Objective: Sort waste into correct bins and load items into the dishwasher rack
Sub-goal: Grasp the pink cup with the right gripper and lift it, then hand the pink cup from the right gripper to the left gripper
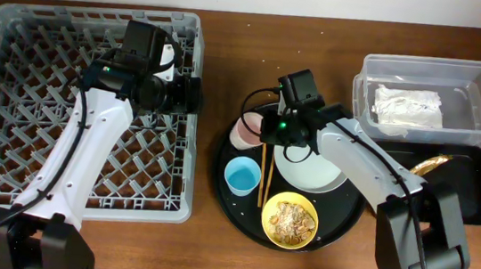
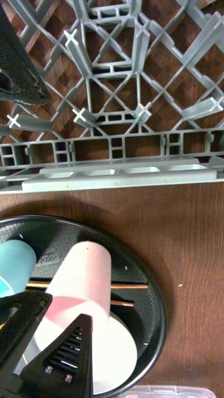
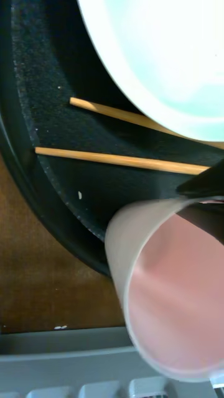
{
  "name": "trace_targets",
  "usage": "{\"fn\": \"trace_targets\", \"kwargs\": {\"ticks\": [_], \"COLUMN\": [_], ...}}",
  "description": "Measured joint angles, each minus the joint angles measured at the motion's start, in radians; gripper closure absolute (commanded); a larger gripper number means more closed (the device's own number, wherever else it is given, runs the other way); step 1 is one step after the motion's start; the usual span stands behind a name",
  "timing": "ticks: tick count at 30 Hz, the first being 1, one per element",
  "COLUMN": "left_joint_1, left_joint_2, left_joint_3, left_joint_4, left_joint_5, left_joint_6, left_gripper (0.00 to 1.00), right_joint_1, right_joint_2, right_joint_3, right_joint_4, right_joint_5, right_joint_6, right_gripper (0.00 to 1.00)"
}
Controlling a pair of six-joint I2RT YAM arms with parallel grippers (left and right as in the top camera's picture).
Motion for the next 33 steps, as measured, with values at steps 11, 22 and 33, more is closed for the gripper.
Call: {"fn": "trace_targets", "kwargs": {"ticks": [11, 22, 33], "left_joint_1": [0.018, 0.220, 0.193], "left_joint_2": [0.000, 0.000, 0.000], "left_joint_3": [0.000, 0.000, 0.001], "left_joint_4": [0.024, 0.075, 0.076], "left_joint_5": [0.346, 1.232, 1.358], "left_joint_6": [0.063, 0.304, 0.365], "left_gripper": [0.05, 0.01, 0.01], "right_joint_1": [-0.129, -0.191, -0.220], "right_joint_2": [-0.330, -0.357, -0.347], "right_joint_3": [0.009, 0.017, 0.017], "right_joint_4": [-0.055, 0.122, 0.297], "right_joint_5": [-0.146, -0.691, -0.862], "right_joint_6": [-0.043, -0.218, -0.214], "right_gripper": [0.96, 0.96, 0.96]}}
